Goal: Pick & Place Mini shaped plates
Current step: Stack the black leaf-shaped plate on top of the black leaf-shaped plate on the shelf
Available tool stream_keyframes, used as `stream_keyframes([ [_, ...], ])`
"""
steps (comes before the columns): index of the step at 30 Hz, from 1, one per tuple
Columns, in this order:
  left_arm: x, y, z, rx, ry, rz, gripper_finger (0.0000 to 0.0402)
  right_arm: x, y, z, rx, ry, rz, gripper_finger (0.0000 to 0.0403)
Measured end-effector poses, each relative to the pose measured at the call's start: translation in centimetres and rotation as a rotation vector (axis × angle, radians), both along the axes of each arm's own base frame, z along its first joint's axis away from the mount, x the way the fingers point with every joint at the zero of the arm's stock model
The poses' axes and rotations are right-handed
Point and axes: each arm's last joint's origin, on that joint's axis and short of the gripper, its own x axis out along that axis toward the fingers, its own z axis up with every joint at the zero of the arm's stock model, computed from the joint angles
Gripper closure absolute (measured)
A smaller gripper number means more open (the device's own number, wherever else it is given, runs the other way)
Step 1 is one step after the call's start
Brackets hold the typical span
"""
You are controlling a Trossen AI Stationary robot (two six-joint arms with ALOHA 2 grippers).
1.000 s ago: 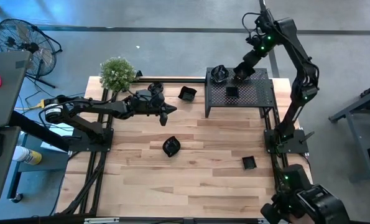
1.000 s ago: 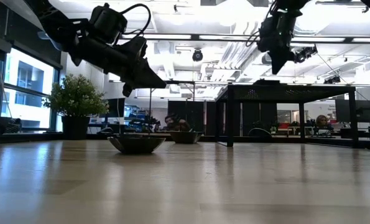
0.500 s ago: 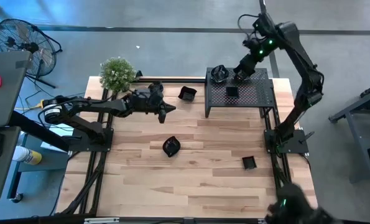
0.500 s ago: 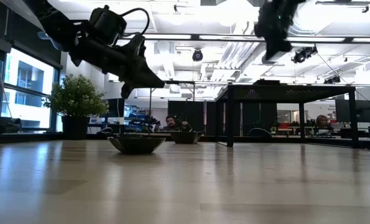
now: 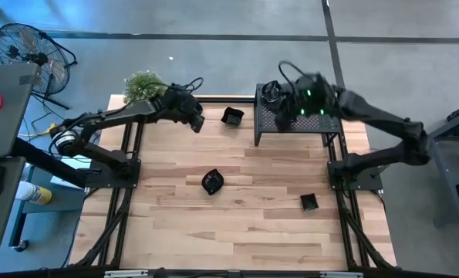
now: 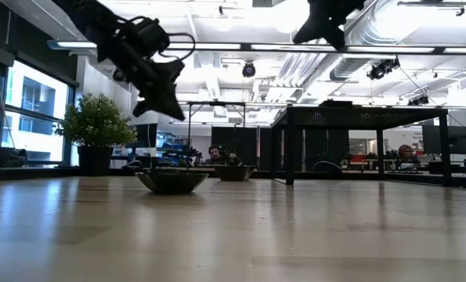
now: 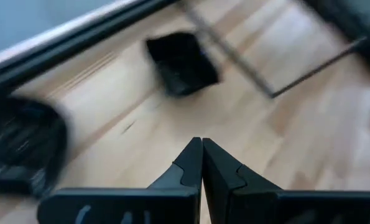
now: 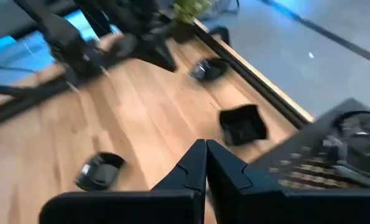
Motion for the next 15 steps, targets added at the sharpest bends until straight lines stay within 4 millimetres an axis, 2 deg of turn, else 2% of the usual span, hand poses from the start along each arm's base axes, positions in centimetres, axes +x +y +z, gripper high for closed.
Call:
stream_keyframes([
  [4,0.1,0.6,1.0,0.024,0.108,0.058,0.0401,-0.1,2.7,-1.4,-0.012,-0.104,0.007,0.0401],
  [9,1.3,1.9,1.9,0.011,0.257,0.137,0.0391,-0.5,4.2,-3.4,-0.017,-0.163,0.017,0.0400],
  [12,2.1,3.5,1.5,-0.104,0.308,0.203,0.0373,-0.7,4.5,-4.2,-0.005,-0.193,0.028,0.0401],
  [15,3.5,4.9,0.3,-0.174,0.358,0.234,0.0347,-0.9,4.6,-4.8,0.008,-0.207,0.060,0.0398],
])
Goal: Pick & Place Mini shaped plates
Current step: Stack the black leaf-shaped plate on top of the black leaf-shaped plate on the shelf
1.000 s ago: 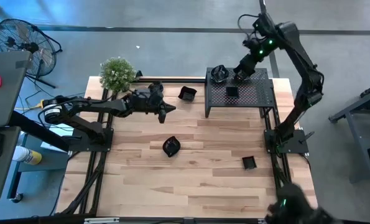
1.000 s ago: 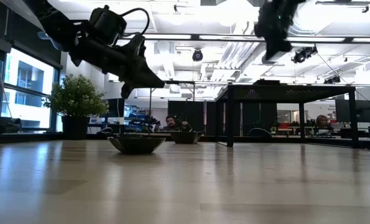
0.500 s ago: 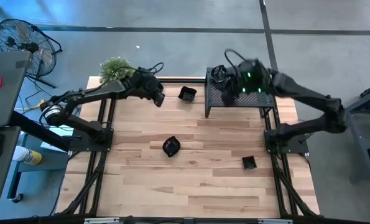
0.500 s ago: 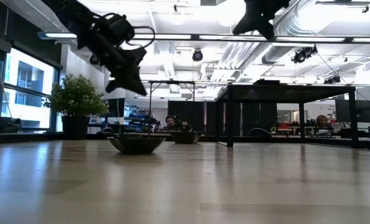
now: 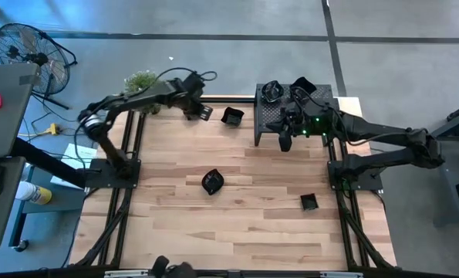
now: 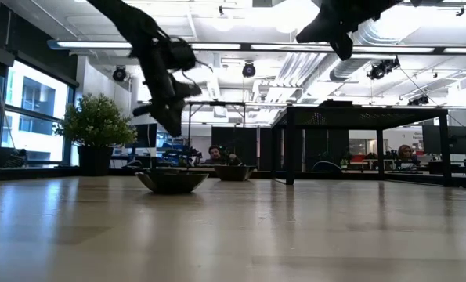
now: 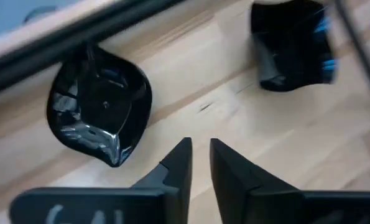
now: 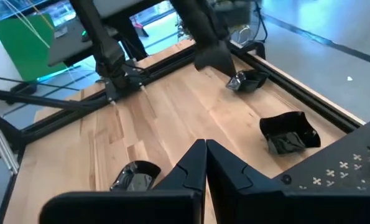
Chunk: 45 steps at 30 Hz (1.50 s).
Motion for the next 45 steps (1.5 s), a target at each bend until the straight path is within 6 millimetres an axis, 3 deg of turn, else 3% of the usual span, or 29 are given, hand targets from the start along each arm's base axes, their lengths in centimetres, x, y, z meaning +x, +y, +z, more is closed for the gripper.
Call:
stream_keyframes([
  [7,1.9,1.8,-3.2,0.046,0.155,0.037,0.0300,-0.1,0.1,-0.2,-0.044,-0.001,0.053,0.0401],
  [23,2.6,2.8,-7.3,0.071,0.305,0.020,0.0296,0.0,0.1,0.0,-0.070,-0.013,0.079,0.0401],
  [28,2.6,2.9,-7.4,0.105,0.326,0.015,0.0314,0.1,0.1,0.1,-0.078,-0.027,0.070,0.0399],
  [34,2.6,2.8,-7.4,0.096,0.345,-0.053,0.0392,0.1,0.1,0.3,-0.078,-0.045,0.066,0.0399],
  [40,2.4,2.6,-7.4,0.074,0.366,-0.095,0.0398,0.1,0.1,0.4,-0.079,-0.051,0.065,0.0401],
  [45,2.3,1.2,-6.0,0.067,0.379,-0.213,0.0400,0.1,0.1,0.4,-0.079,-0.051,0.065,0.0397],
])
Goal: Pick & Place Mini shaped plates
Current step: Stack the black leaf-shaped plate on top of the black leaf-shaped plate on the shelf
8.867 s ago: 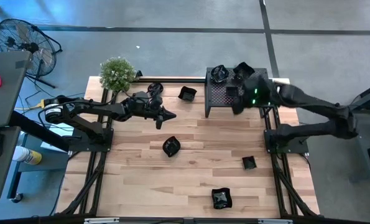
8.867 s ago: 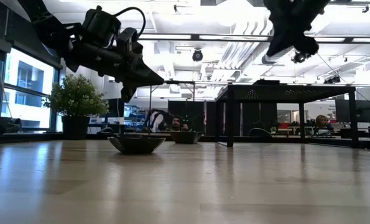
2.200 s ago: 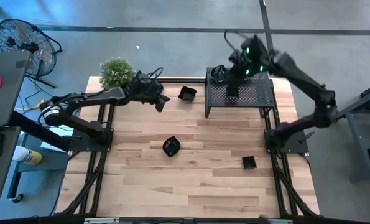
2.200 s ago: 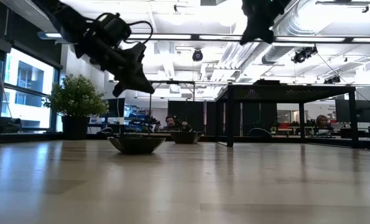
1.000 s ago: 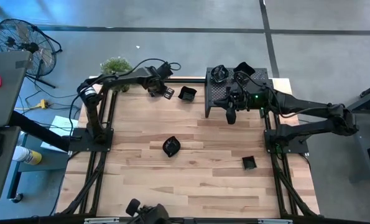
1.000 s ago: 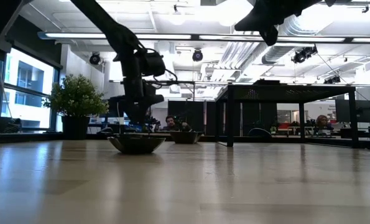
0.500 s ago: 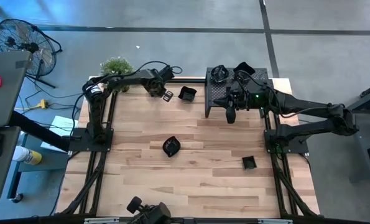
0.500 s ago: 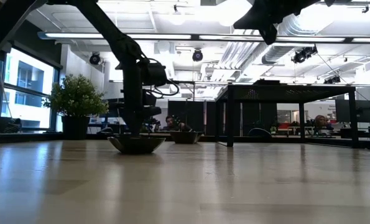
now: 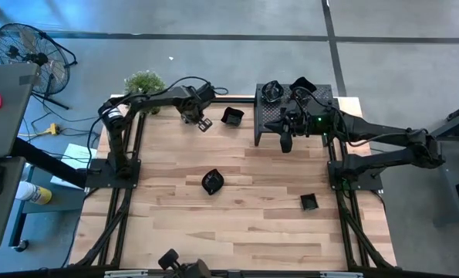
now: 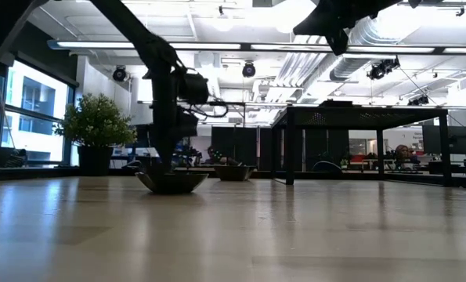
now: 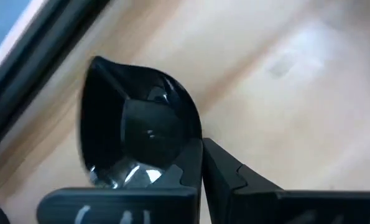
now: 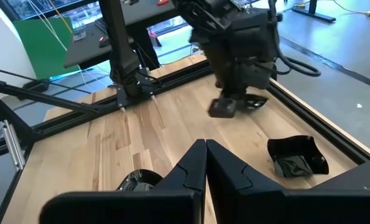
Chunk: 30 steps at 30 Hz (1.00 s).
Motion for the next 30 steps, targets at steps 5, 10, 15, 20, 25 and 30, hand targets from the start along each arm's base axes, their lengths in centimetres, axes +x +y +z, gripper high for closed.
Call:
stream_keyframes([
  [5,0.7,-3.0,3.0,0.024,-0.022,-0.230,0.0401,0.0,0.0,0.0,0.001,0.000,0.004,0.0401],
  [10,1.7,-7.8,6.0,0.058,-0.044,-0.632,0.0401,0.0,0.0,0.0,0.000,0.000,0.008,0.0398],
  [15,3.1,-13.1,7.0,0.049,-0.102,-1.118,0.0401,0.0,0.0,0.0,-0.002,0.001,0.016,0.0397],
  [20,5.6,-16.9,6.2,0.166,-0.132,-1.465,0.0401,0.0,0.2,0.0,0.017,-0.003,0.057,0.0400],
  [25,9.0,-19.3,4.4,0.344,-0.211,-1.634,0.0401,0.0,0.3,0.0,0.032,-0.006,0.100,0.0399],
  [30,11.8,-21.4,1.9,0.478,-0.263,-1.710,0.0401,0.1,0.4,0.0,0.045,-0.010,0.117,0.0401],
])
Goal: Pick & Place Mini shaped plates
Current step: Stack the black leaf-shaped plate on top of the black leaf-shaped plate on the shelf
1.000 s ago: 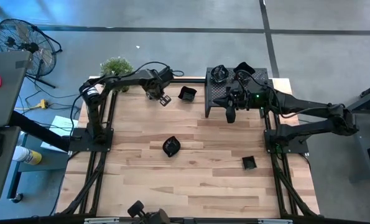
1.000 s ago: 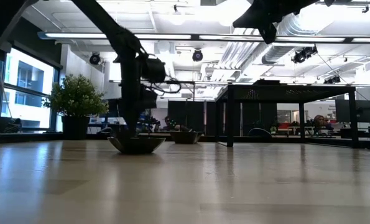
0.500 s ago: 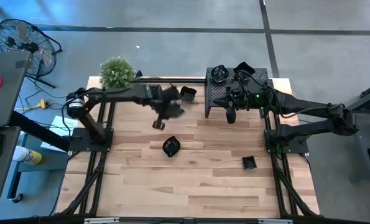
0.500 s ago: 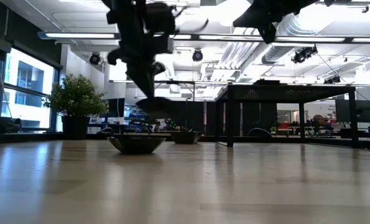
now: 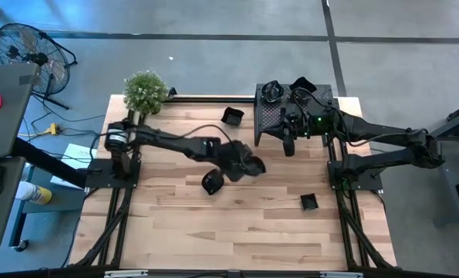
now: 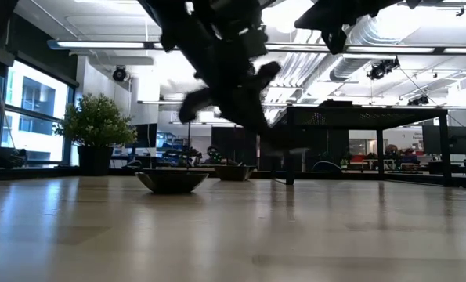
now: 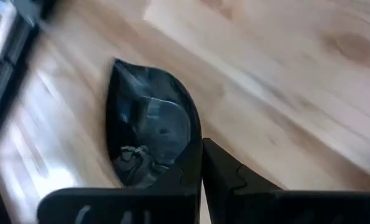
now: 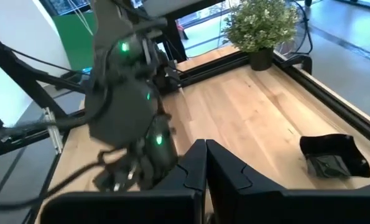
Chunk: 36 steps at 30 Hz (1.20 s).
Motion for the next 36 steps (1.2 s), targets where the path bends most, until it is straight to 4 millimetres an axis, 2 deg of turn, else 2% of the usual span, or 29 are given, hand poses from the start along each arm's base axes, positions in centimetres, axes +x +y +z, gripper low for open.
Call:
stream_keyframes([
  [7,1.0,-2.4,-3.5,0.035,0.057,-0.052,0.0401,0.0,0.1,0.0,0.017,-0.004,0.025,0.0401],
  [12,1.4,-3.7,-4.9,0.016,0.075,-0.056,0.0401,0.0,0.1,-0.1,0.031,0.005,0.034,0.0399],
  [17,1.4,-4.0,-4.9,0.022,0.074,-0.022,0.0392,0.0,0.2,0.0,0.047,0.002,0.046,0.0396],
  [23,1.2,-3.7,-4.3,0.069,0.064,0.115,0.0336,0.0,0.2,0.0,0.068,-0.003,0.044,0.0396],
  [26,1.0,-3.4,-3.4,0.139,0.038,0.182,0.0316,-0.1,0.2,0.0,0.075,0.001,0.042,0.0396],
  [29,0.3,-2.7,-1.4,0.076,0.032,0.272,0.0321,-0.2,0.2,0.0,0.092,0.008,0.031,0.0396],
  [33,-1.8,-0.9,3.1,-0.254,0.048,0.371,0.0376,-0.5,0.4,-0.6,0.114,0.072,0.026,0.0396],
  [36,-4.0,0.7,4.9,-0.483,0.098,0.481,0.0393,-0.8,0.9,-1.4,0.114,0.168,-0.001,0.0396],
])
